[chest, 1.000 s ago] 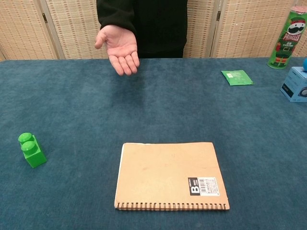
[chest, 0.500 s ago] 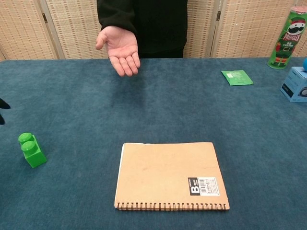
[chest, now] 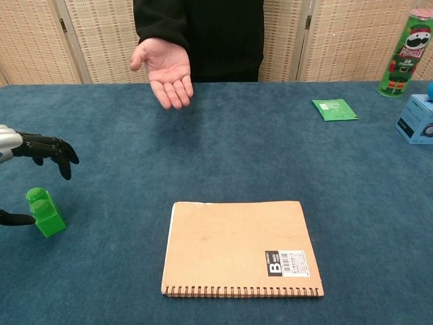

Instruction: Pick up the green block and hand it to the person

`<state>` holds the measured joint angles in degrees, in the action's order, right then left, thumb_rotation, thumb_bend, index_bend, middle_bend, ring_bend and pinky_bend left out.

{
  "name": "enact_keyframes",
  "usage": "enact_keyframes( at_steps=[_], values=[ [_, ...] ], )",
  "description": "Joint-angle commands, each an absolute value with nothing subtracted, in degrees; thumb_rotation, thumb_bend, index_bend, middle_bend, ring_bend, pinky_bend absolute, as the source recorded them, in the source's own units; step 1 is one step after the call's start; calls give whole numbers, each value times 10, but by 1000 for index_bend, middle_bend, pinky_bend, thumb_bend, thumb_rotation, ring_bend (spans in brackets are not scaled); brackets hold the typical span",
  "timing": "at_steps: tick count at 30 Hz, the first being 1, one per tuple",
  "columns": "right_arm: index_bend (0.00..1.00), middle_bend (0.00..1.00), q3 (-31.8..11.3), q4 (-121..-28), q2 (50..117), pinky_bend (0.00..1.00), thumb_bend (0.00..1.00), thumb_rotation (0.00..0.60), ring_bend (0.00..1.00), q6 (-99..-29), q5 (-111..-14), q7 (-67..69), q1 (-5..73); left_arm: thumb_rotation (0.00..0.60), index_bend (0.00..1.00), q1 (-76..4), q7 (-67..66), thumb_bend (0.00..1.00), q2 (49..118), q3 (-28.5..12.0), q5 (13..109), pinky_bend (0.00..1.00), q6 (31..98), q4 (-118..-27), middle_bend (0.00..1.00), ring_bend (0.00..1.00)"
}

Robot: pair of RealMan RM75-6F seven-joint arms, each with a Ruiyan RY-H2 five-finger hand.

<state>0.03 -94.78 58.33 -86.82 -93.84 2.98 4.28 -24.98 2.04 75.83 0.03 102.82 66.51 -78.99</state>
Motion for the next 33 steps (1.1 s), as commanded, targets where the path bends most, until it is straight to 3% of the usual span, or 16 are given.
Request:
enact_keyframes(
  at_steps=[1,24,33],
  values=[
    [0,0,-2,-949,584,0,317,600,0,-868,-934,28,43,600,398,-265,45,204,769,6,1016,387,649,-766,283,309],
    [0,0,-9,-952,596,0,317,600,0,-859,-920,-1,44,600,456,-288,141,217,812,48,999,387,649,-651,341,310],
    [0,0,-11,-956,604,0,317,600,0,-853,-914,-20,46,600,605,-287,200,296,839,63,1005,503,675,-584,544,427]
  ],
)
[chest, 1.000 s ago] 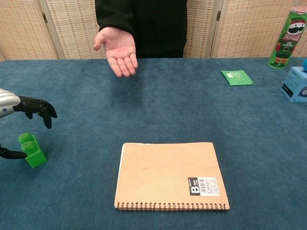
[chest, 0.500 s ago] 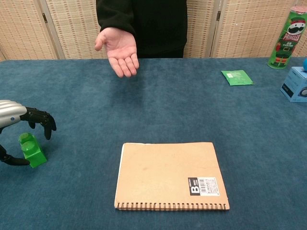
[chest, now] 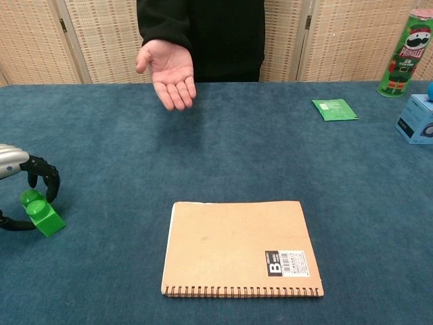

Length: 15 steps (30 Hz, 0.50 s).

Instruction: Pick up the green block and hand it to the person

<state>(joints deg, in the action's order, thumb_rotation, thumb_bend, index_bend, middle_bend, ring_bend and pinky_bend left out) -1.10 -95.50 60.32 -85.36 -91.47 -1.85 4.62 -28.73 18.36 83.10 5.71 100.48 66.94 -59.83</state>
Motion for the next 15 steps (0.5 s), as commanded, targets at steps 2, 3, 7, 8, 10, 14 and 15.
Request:
enact_keyframes(
  at_steps=[2,3,7,8,10,14,15],
  values=[
    [0,0,-11,-956,605,0,317,600,0,-854,-916,-21,46,600,625,-286,207,321,841,66,1005,523,678,-578,567,444],
    [0,0,-10,-956,605,0,317,600,0,-854,-917,-22,46,600,633,-286,207,321,841,67,1005,529,679,-579,576,450],
    [0,0,-8,-957,603,0,317,600,0,-859,-924,-16,45,600,656,-283,192,322,820,69,1005,550,694,-621,601,471],
    [0,0,-7,-956,601,0,317,600,0,-861,-927,-11,44,600,657,-281,178,322,805,67,1004,551,700,-650,601,471],
    [0,0,-5,-955,597,0,317,600,0,-865,-933,0,43,600,657,-277,141,321,771,61,997,552,712,-716,602,471],
    [0,0,-2,-950,588,0,317,600,0,-870,-945,26,43,600,654,-267,29,322,698,44,976,552,726,-862,602,471],
    [0,0,-1,-949,586,0,317,600,0,-870,-948,31,43,600,653,-265,0,322,684,39,971,552,729,-897,602,472]
  ],
)
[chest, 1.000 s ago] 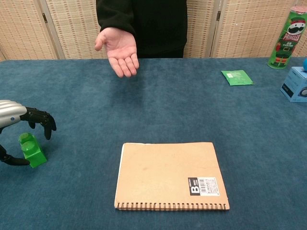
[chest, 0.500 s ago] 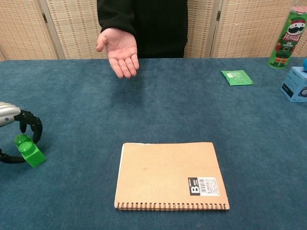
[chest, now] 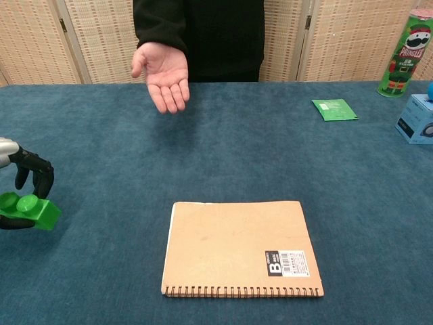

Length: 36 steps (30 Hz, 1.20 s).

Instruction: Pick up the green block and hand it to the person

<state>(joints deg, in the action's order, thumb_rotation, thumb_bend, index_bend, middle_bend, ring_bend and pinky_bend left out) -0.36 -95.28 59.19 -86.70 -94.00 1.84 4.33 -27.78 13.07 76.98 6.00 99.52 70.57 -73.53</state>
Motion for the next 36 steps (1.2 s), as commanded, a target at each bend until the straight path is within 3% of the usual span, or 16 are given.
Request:
enact_keyframes(
  at_steps=[1,8,13,17,23,31,36],
  values=[
    [0,0,1,-947,584,0,317,600,0,-869,-950,39,44,600,653,-263,-30,322,665,33,965,552,733,-944,602,472],
    [0,0,6,-941,572,0,317,600,0,-860,-958,73,51,600,653,-311,-107,321,582,-40,887,554,680,-1167,602,472],
    [0,0,5,-938,566,0,317,600,0,-863,-958,95,52,600,653,-389,-126,321,591,-118,788,554,606,-1182,602,472],
    [0,0,2,-935,562,0,317,600,0,-857,-948,107,54,600,654,-467,-107,322,628,-173,716,554,531,-1108,602,472],
    [0,0,-9,-934,559,0,317,600,0,-824,-912,117,68,600,657,-567,-57,322,694,-210,641,554,419,-937,602,474],
    [0,0,-18,-934,561,0,317,600,0,-794,-885,109,81,600,652,-646,3,321,779,-207,668,554,337,-745,602,474],
    [0,0,-23,-933,564,0,317,600,0,-784,-870,103,85,600,618,-671,12,322,815,-183,702,554,318,-642,586,467]
  ],
)
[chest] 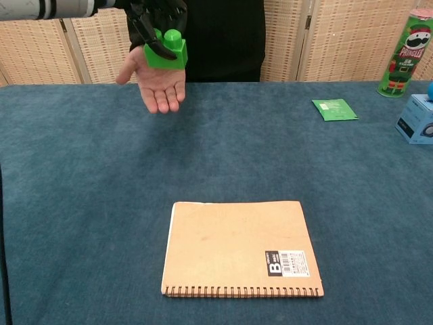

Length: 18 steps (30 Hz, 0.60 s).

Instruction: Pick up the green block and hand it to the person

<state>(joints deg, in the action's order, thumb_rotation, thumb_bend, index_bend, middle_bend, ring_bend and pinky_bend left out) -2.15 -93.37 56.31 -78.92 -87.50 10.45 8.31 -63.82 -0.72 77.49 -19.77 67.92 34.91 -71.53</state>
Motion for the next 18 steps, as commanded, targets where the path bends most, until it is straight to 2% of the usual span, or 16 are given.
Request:
enact_keyframes(
  at_steps=[1,4,8,10,13,18],
  values=[
    [0,0,-23,-933,565,0,317,600,0,-781,-869,102,86,600,588,-673,10,322,818,-180,699,553,313,-633,563,454],
    [0,0,-23,-932,564,0,317,600,0,-775,-868,102,90,600,390,-674,7,314,815,-173,676,490,293,-626,401,330],
    [0,0,-20,-933,563,0,317,600,0,-776,-875,104,89,600,115,-679,-36,225,780,-163,611,354,268,-671,127,149],
    [0,0,-18,-934,563,0,317,600,0,-782,-881,106,87,600,80,-681,-65,218,759,-155,572,334,272,-708,90,124],
    [0,0,-12,-935,561,0,317,600,0,-793,-896,108,83,600,64,-686,-129,216,728,-136,502,325,316,-780,68,108],
    [0,0,-2,-934,560,0,317,600,0,-806,-921,111,77,600,57,-693,-244,216,671,-110,384,323,440,-942,53,86]
  ],
)
